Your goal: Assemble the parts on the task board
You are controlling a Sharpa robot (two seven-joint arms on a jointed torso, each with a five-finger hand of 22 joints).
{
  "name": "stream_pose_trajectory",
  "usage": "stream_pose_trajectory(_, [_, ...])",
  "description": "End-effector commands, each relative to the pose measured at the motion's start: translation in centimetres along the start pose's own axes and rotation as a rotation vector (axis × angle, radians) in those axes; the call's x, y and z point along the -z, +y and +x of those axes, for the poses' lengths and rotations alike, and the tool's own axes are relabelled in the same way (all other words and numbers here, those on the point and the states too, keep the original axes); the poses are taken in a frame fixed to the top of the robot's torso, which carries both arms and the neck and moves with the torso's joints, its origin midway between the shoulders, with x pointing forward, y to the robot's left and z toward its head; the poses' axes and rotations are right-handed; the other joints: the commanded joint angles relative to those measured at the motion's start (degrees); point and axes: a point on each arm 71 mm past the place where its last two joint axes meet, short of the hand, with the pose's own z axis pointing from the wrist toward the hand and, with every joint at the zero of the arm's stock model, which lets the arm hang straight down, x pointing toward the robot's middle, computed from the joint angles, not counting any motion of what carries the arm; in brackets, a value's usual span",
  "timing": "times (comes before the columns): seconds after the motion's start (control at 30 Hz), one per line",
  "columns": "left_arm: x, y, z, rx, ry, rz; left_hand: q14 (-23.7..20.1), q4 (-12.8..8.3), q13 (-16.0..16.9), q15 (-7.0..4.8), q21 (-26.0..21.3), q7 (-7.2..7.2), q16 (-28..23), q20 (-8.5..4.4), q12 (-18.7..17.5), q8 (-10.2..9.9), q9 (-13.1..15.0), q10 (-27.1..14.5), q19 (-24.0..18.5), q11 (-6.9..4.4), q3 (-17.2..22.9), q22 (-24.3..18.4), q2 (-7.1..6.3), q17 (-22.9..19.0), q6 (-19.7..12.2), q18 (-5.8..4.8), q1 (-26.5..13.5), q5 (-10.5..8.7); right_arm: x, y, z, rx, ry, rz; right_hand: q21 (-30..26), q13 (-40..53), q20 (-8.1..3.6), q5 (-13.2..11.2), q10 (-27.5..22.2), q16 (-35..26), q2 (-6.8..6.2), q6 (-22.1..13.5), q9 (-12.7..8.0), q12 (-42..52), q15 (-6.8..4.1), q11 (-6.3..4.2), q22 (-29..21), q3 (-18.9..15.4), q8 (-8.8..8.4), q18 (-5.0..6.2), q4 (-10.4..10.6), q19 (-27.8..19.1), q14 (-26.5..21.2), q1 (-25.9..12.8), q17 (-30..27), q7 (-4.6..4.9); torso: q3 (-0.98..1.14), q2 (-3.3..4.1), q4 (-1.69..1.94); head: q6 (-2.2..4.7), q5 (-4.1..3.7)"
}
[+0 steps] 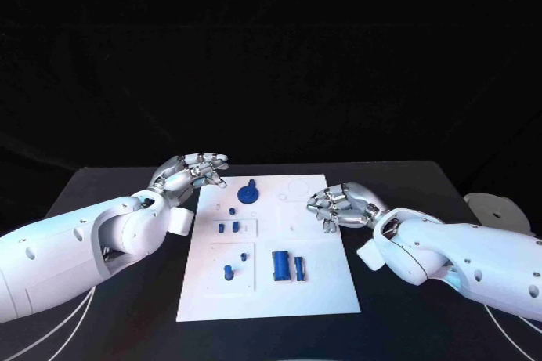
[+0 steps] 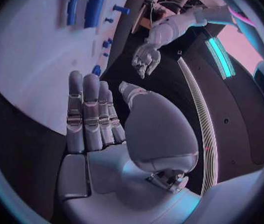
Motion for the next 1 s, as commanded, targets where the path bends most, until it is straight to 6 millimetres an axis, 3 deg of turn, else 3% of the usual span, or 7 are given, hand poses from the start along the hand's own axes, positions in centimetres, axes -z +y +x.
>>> stream_pose_trajectory(0.03, [-0.4, 0.1, -0.4, 0.005, -0.062, 0.059, -3.11, 0.52, -1.18, 1.32, -3.29, 0.74, -4.38, 0.98, -1.87, -1.12, -0.27, -2.16, -2.57, 0.96, 0.29, -1.76, -0.27, -2.03, -2.2, -0.3, -0.55, 0.28, -1.3, -0.1, -1.2, -0.192, -0.042, -0.058, -5.83, -7.42, 2.01, -0.32, -5.29, -8.77, -1.51, -5.71, -3.16, -7.44, 2.53, 2.18, -5.34, 2.03, -4.27, -0.15, -1.29, -4.8, -6.95, 0.46, -3.2, 1.52, -0.7, -1.49, 0.19, 1.81, -0.22])
stream_pose_trajectory(0.53, [-1.6, 3.1, -1.1, 0.037, -0.161, 0.084, -7.64, 2.48, -3.05, 5.72, -30.09, 0.9, -34.53, 7.49, -17.31, -2.01, -2.42, 1.32, -7.34, 3.18, 1.45, -18.89, -0.63, -11.1, -3.27, 0.06, -0.12, 0.3, -5.3, -1.3, -4.0, -0.307, -0.086, -0.109, -7.52, -29.74, 7.6, -2.08, -2.76, -25.29, 0.52, -0.33, -10.66, -15.84, 6.83, 4.92, -25.79, 4.86, -6.68, 0.7, -8.81, -15.99, -15.23, -2.74, -15.58, 3.29, -0.01, -2.49, 0.38, 4.31, 0.99])
stream_pose_trajectory(0.57, [-1.6, 3.2, -1.0, 0.02, -0.134, 0.043, -52.2, -0.96, -6.61, -3.97, -41.04, -11.26, -55.91, -8.86, -28.09, -16.8, -15.05, -52.47, -52.95, -7.7, -31.7, -25.88, 9.2, -18.71, -51.05, -10.22, -22.85, -10.5, -5.2, -1.7, -4.1, -0.238, -0.124, -0.057, -11.14, -39.96, -7.2, -8.98, -56.42, -41.21, 6.72, -48.45, -36.48, -28.05, -1.31, -5.28, -59.03, -22.25, -14.58, -9.79, -13.5, -64.3, -69.57, -23.94, -33.75, -9.71, -0.34, -2.33, 0.33, 4.21, 0.61])
stream_pose_trajectory(0.77, [-1.6, 3.2, -0.3, 0.004, -0.148, 0.041, -52.2, -0.96, -6.61, -3.97, -41.04, -11.26, -55.91, -8.86, -28.09, -16.8, -15.05, -52.47, -52.95, -7.7, -31.7, -25.88, 9.2, -18.71, -51.05, -10.22, -32.7, -10.5, -4.9, -1.3, -3.7, -0.258, -0.153, -0.064, -11.14, -39.96, -7.2, -8.98, -56.42, -41.21, 6.72, -48.45, -36.48, -28.05, -1.31, -5.28, -59.03, -22.25, -14.58, -9.79, -13.5, -64.3, -69.57, -33.59, -33.75, -9.71, 0.16, -3.48, 1.56, 5.11, 0.24])
stream_pose_trajectory(0.8, [-1.5, 3.1, 0.0, -0.004, -0.154, 0.04, -52.2, -0.96, -6.61, -3.97, -41.04, -11.26, -55.91, -8.86, -28.09, -16.8, -15.05, -52.47, -52.95, -7.7, -31.7, -25.88, 9.2, -18.71, -51.05, -10.22, -35.01, -10.5, -4.8, -1.1, -3.6, -0.267, -0.168, -0.068, -11.14, -39.96, -7.2, -8.98, -56.42, -41.21, 6.72, -48.45, -36.48, -28.05, -1.31, -5.28, -59.03, -22.25, -14.58, -9.79, -13.5, -64.3, -69.57, -74.28, -33.75, -9.71, 0.32, -3.85, 1.96, 5.4, 0.12])
stream_pose_trajectory(0.83, [-1.5, 3.1, 0.2, -0.011, -0.16, 0.04, -52.2, -0.96, -6.61, -3.97, -41.04, -11.26, -55.91, -8.86, -28.09, -16.8, -15.05, -52.47, -52.95, -7.7, -31.7, -25.88, 9.2, -18.71, -51.05, -10.22, -75.67, -10.5, -4.6, -1.0, -3.4, -0.275, -0.18, -0.07, -11.14, -39.96, -7.2, -8.98, -56.42, -41.21, 6.72, -48.45, -36.48, -28.05, -1.31, -5.28, -59.03, -22.25, -14.58, -9.79, -13.5, -64.3, -69.57, -74.28, -33.75, -9.71, 0.56, -4.4, 2.54, 5.82, -0.06])
stream_pose_trajectory(1.0, [-1.4, 2.8, 1.9, -0.054, -0.196, 0.037, -52.2, -0.96, -6.61, -3.97, -41.04, -11.26, -55.91, -8.86, -28.09, -16.8, -15.05, -52.47, -52.95, -7.7, -31.7, -25.88, 9.2, -18.71, -51.05, -10.22, -75.67, -10.5, -3.7, 0.0, -2.5, -0.324, -0.257, -0.08, -11.14, -39.96, -7.2, -8.98, -56.42, -41.21, 6.72, -48.45, -36.48, -28.05, -1.31, -5.28, -59.03, -22.25, -14.58, -9.79, -13.5, -64.3, -69.57, -74.28, -33.75, -9.71, 0.96, -5.34, 3.54, 6.55, -0.36])
